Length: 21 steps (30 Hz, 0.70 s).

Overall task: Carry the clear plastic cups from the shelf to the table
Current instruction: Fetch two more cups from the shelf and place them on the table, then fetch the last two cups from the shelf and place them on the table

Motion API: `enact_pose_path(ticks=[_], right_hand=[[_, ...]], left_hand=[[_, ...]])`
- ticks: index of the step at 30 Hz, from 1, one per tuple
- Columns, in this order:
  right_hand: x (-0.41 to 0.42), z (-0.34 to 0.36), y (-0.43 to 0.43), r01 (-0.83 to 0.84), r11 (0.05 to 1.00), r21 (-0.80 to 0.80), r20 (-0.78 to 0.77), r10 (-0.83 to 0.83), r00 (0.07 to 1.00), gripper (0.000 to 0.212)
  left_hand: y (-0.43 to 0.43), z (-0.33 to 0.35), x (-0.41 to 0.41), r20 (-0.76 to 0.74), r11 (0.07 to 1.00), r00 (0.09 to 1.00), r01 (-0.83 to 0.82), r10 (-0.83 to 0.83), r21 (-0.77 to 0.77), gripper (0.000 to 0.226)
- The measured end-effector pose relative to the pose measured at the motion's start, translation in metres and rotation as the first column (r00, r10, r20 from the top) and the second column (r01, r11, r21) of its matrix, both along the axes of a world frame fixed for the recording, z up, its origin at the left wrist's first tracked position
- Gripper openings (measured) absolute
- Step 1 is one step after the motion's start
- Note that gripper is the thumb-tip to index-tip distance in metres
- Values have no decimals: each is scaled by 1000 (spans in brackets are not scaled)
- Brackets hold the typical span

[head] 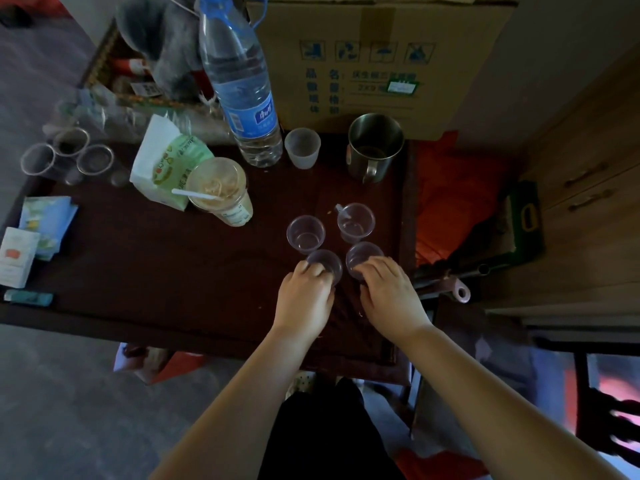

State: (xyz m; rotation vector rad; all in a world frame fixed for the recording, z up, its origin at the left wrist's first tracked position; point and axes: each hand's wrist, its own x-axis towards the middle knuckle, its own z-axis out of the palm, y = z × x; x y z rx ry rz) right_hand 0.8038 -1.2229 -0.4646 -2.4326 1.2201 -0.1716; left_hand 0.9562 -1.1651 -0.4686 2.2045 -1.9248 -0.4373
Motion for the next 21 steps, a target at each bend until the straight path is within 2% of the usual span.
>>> enact_pose_path(ticks=[8,13,17,21], right_hand=[[-7,39,1,41,997,-58,82,-36,996,30],[-15,94,10,204,968,-148,116,-188,975,29],[-21,153,34,370,887,-275,165,-336,927,29],[-33,199,77,561,736,-379,291,-481,827,29]], left_hand=[[10,41,2,14,997,999,-29,30,-69,30],[14,97,6,-35,977,999,4,-11,-214,37],[4,162,4,-25,912,982,164,-186,-375,32],[-1,208,5,24,808,945,292,-326,-511,30]])
